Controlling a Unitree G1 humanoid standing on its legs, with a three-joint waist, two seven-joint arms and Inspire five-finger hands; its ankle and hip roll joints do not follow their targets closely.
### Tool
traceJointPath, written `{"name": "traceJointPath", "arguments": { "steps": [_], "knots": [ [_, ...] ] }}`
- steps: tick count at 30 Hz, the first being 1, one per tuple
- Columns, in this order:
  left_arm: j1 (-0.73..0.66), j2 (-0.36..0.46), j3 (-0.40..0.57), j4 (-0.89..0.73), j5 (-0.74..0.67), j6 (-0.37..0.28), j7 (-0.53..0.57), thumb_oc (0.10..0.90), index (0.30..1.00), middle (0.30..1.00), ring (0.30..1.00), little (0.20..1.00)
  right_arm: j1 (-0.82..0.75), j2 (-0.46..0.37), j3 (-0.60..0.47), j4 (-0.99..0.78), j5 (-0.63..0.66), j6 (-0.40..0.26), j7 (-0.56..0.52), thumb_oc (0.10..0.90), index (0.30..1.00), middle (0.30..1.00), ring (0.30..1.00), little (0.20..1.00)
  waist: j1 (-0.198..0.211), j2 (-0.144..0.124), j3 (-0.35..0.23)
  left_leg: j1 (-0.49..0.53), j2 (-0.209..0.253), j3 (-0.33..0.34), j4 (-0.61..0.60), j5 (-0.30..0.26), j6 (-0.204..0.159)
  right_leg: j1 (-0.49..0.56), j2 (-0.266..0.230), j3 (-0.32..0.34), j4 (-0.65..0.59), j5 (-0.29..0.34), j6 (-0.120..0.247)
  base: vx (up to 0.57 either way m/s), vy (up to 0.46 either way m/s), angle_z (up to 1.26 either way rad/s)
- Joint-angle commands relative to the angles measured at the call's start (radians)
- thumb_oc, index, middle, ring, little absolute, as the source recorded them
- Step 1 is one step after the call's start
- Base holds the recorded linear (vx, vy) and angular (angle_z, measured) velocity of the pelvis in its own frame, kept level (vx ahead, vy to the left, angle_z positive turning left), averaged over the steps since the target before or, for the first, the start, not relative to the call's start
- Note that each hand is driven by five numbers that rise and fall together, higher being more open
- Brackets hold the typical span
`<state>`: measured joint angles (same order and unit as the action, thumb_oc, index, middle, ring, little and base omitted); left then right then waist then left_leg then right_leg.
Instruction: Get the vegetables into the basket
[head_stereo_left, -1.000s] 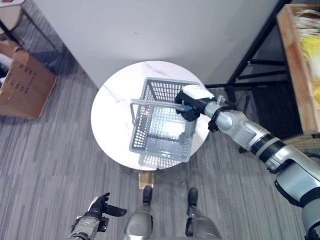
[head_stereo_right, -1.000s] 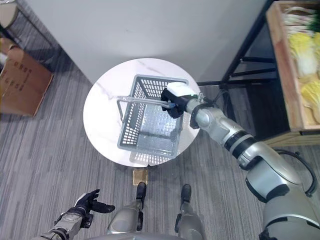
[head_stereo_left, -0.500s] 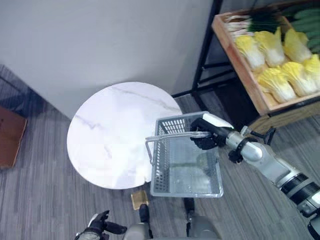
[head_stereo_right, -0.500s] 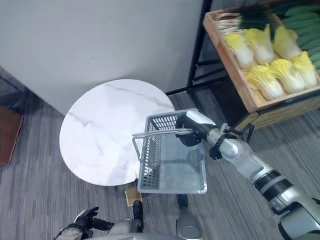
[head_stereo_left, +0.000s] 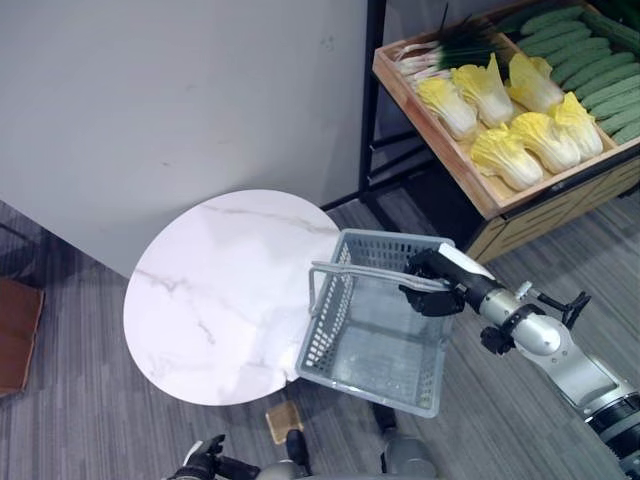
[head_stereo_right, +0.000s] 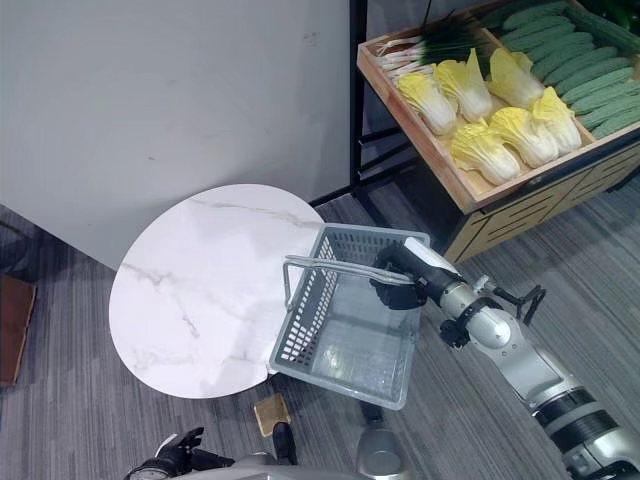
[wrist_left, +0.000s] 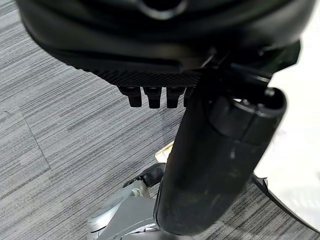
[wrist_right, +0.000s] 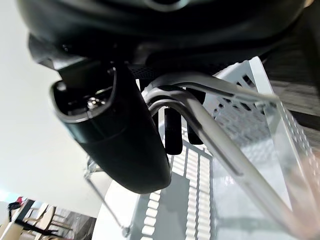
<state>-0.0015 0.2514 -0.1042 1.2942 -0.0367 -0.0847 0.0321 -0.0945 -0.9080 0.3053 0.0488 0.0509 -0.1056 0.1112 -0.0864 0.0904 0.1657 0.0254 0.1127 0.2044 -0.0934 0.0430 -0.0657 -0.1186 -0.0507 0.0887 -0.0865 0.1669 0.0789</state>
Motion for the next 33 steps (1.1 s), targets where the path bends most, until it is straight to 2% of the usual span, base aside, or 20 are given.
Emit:
{"name": "traceJointPath", "arguments": {
  "steps": [1, 7, 12, 13, 14, 15, 17, 18, 19, 20, 21, 23, 24, 25, 26, 27, 28, 29, 30, 33],
  "knots": [
    [-0.015, 0.074, 0.007, 0.073, 0.014, -0.007, 0.017, 0.9, 1.0, 1.0, 1.0, 1.0, -0.11, 0.043, -0.152, -0.172, 0.044, -0.174, -0.096, 0.4, 0.3, 0.3, 0.3, 0.3, 0.02, -0.068, -0.05, 0.034, 0.016, -0.005, 0.027, -0.005, -0.024, 0.068, -0.083, 0.015, 0.024, -0.065, 0.073, 0.0, 0.068, -0.03],
    [-0.023, 0.079, 0.007, 0.052, 0.031, -0.013, 0.029, 0.9, 1.0, 1.0, 1.0, 1.0, -0.038, 0.073, -0.225, -0.165, -0.004, -0.185, -0.142, 0.4, 0.3, 0.3, 0.3, 0.3, 0.012, -0.093, -0.028, 0.005, -0.016, 0.016, 0.096, -0.058, 0.006, 0.028, -0.11, 0.046, 0.071, -0.055, 0.108, -0.03, 0.122, -0.1],
    [-0.042, 0.083, -0.017, 0.035, 0.052, -0.02, 0.033, 0.9, 1.0, 1.0, 1.0, 1.0, 0.017, 0.086, -0.267, -0.163, -0.052, -0.189, -0.171, 0.4, 0.3, 0.3, 0.3, 0.3, -0.005, -0.109, -0.016, -0.005, -0.045, 0.021, 0.081, -0.063, 0.026, -0.003, -0.134, 0.057, 0.084, -0.014, 0.134, -0.05, 0.142, -0.07],
    [-0.056, 0.089, -0.029, 0.024, 0.065, -0.025, 0.038, 0.9, 1.0, 1.0, 1.0, 1.0, 0.025, 0.087, -0.28, -0.165, -0.069, -0.192, -0.187, 0.4, 0.3, 0.3, 0.3, 0.3, -0.016, -0.12, -0.014, -0.017, -0.061, 0.035, 0.064, -0.06, 0.035, -0.032, -0.146, 0.082, 0.07, 0.052, 0.157, -0.06, 0.098, -0.03],
    [-0.056, 0.089, -0.03, 0.024, 0.065, -0.025, 0.038, 0.9, 1.0, 1.0, 1.0, 1.0, 0.025, 0.088, -0.281, -0.165, -0.069, -0.192, -0.187, 0.4, 0.3, 0.3, 0.3, 0.3, -0.015, -0.12, -0.014, -0.017, -0.061, 0.036, 0.063, -0.06, 0.035, -0.033, -0.146, 0.083, 0.07, 0.052, 0.157, -0.17, 0.162, -0.15],
    [-0.076, 0.098, -0.041, 0.005, 0.065, -0.029, 0.047, 0.9, 1.0, 1.0, 1.0, 1.0, 0.01, 0.103, -0.276, -0.158, -0.082, -0.189, -0.208, 0.4, 0.3, 0.3, 0.3, 0.3, -0.024, -0.126, -0.004, -0.04, -0.066, 0.064, 0.056, -0.053, 0.039, -0.083, -0.152, 0.098, 0.063, 0.115, 0.174, -0.16, 0.103, -0.22],
    [-0.089, 0.108, -0.053, -0.012, 0.065, -0.032, 0.054, 0.9, 1.0, 1.0, 1.0, 1.0, 0.003, 0.111, -0.271, -0.161, -0.089, -0.19, -0.22, 0.4, 0.3, 0.3, 0.3, 0.3, -0.02, -0.125, 0.006, -0.057, -0.049, 0.096, 0.062, -0.051, 0.04, -0.098, -0.157, 0.037, 0.079, 0.093, 0.163, -0.16, 0.069, -0.53],
    [-0.096, 0.113, -0.065, -0.017, 0.071, -0.033, 0.058, 0.9, 1.0, 1.0, 1.0, 1.0, 0.001, 0.116, -0.264, -0.155, -0.089, -0.189, -0.224, 0.4, 0.3, 0.3, 0.3, 0.3, -0.017, -0.121, 0.012, -0.059, -0.038, 0.117, 0.074, -0.058, 0.041, -0.089, -0.161, -0.015, 0.1, 0.066, 0.151, -0.08, 0.007, -0.68],
    [-0.096, 0.114, -0.065, -0.017, 0.071, -0.033, 0.058, 0.9, 1.0, 1.0, 1.0, 1.0, 0.0, 0.117, -0.263, -0.155, -0.089, -0.189, -0.224, 0.4, 0.3, 0.3, 0.3, 0.3, -0.016, -0.123, 0.01, -0.063, -0.039, 0.119, 0.073, -0.054, 0.04, -0.093, -0.162, -0.013, 0.099, 0.069, 0.151, -0.12, 0.065, -0.5],
    [-0.093, 0.132, -0.056, -0.021, 0.067, -0.03, 0.061, 0.9, 1.0, 1.0, 1.0, 1.0, -0.004, 0.116, -0.244, -0.155, -0.095, -0.195, -0.222, 0.4, 0.3, 0.3, 0.3, 0.3, -0.001, -0.12, 0.014, -0.069, -0.021, 0.16, 0.103, -0.069, 0.045, -0.059, -0.172, -0.111, 0.148, 0.003, 0.127, -0.13, 0.059, -0.43],
    [-0.09, 0.137, -0.05, -0.02, 0.068, -0.028, 0.061, 0.9, 1.0, 1.0, 1.0, 1.0, -0.014, 0.117, -0.23, -0.154, -0.1, -0.196, -0.221, 0.4, 0.3, 0.3, 0.3, 0.3, 0.012, -0.12, 0.015, -0.069, -0.013, 0.181, 0.114, -0.07, 0.046, -0.043, -0.178, -0.142, 0.173, -0.021, 0.121, -0.12, 0.064, -0.67],
    [-0.084, 0.139, -0.045, -0.019, 0.068, -0.027, 0.061, 0.9, 1.0, 1.0, 1.0, 1.0, -0.02, 0.116, -0.223, -0.155, -0.105, -0.199, -0.224, 0.4, 0.3, 0.3, 0.3, 0.3, 0.02, -0.119, 0.012, -0.07, -0.009, 0.194, 0.116, -0.071, 0.046, -0.028, -0.18, -0.16, 0.183, -0.038, 0.116, 0.01, 0.046, -0.82],
    [-0.303, 0.326, -0.041, 0.088, 0.044, 0.057, 0.008, 0.9, 1.0, 1.0, 1.0, 1.0, -0.071, 0.119, -0.132, -0.119, -0.06, -0.182, -0.171, 0.4, 0.3, 0.3, 0.3, 0.3, -0.027, -0.1, -0.036, -0.037, -0.005, 0.233, 0.1, -0.085, 0.033, -0.011, -0.17, -0.146, 0.209, -0.053, 0.127, 0.08, 0.075, -0.67],
    [-0.189, 0.175, -0.042, 0.059, 0.05, 0.017, 0.059, 0.9, 1.0, 1.0, 1.0, 1.0, -0.066, 0.142, -0.139, -0.147, -0.068, -0.193, -0.189, 0.4, 0.3, 0.3, 0.3, 0.3, -0.019, -0.12, -0.021, -0.028, -0.007, 0.245, 0.099, -0.091, 0.035, -0.007, -0.171, -0.143, 0.207, -0.065, 0.128, 0.08, -0.045, -0.51],
    [-0.113, 0.079, -0.034, 0.029, 0.084, 0.009, 0.099, 0.9, 1.0, 1.0, 1.0, 1.0, -0.013, 0.174, -0.161, -0.167, -0.071, -0.195, -0.214, 0.4, 0.3, 0.3, 0.3, 0.3, 0.006, -0.147, -0.03, -0.035, -0.006, 0.256, 0.112, -0.09, 0.031, 0.02, -0.174, -0.156, 0.167, -0.061, 0.129, -0.05, -0.199, -0.62],
    [-0.094, 0.072, -0.03, 0.023, 0.087, -0.002, 0.105, 0.9, 1.0, 1.0, 1.0, 1.0, -0.013, 0.168, -0.166, -0.158, -0.072, -0.194, -0.232, 0.4, 0.3, 0.3, 0.3, 0.3, 0.028, -0.154, -0.032, -0.039, -0.001, 0.258, 0.123, -0.091, 0.028, 0.03, -0.182, -0.188, 0.146, -0.052, 0.134, -0.04, -0.2, -0.7],
    [-0.093, 0.071, -0.03, 0.023, 0.087, -0.003, 0.105, 0.9, 1.0, 1.0, 1.0, 1.0, -0.013, 0.168, -0.165, -0.157, -0.073, -0.195, -0.233, 0.4, 0.3, 0.3, 0.3, 0.3, 0.029, -0.154, -0.032, -0.04, -0.001, 0.258, 0.125, -0.091, 0.028, 0.032, -0.181, -0.189, 0.142, -0.05, 0.134, -0.02, -0.137, -0.81],
    [-0.063, 0.056, -0.017, 0.043, 0.115, 0.046, 0.13, 0.9, 1.0, 1.0, 1.0, 1.0, 0.009, 0.158, -0.186, -0.162, -0.081, -0.192, -0.247, 0.4, 0.3, 0.3, 0.3, 0.3, 0.042, -0.154, -0.034, -0.043, 0.004, 0.266, 0.129, -0.09, 0.023, 0.041, -0.183, -0.208, 0.122, -0.048, 0.136, -0.01, -0.152, -0.65],
    [-0.041, 0.051, -0.028, 0.025, 0.115, 0.016, 0.122, 0.9, 1.0, 1.0, 1.0, 1.0, 0.034, 0.147, -0.212, -0.173, -0.1, -0.192, -0.259, 0.4, 0.3, 0.3, 0.3, 0.3, 0.043, -0.147, -0.034, -0.043, 0.011, 0.271, 0.132, -0.083, 0.017, 0.046, -0.172, -0.217, 0.105, -0.056, 0.135, -0.01, -0.19, -0.48],
    [-0.044, 0.033, -0.043, 0.025, 0.113, 0.011, 0.119, 0.9, 1.0, 1.0, 1.0, 1.0, 0.065, 0.143, -0.248, -0.187, -0.122, -0.194, -0.269, 0.4, 0.3, 0.3, 0.3, 0.3, 0.031, -0.134, -0.035, -0.035, 0.02, 0.272, 0.125, -0.069, 0.005, 0.056, -0.159, -0.221, 0.082, -0.068, 0.128, 0.0, -0.141, -0.28]
  ]
}}
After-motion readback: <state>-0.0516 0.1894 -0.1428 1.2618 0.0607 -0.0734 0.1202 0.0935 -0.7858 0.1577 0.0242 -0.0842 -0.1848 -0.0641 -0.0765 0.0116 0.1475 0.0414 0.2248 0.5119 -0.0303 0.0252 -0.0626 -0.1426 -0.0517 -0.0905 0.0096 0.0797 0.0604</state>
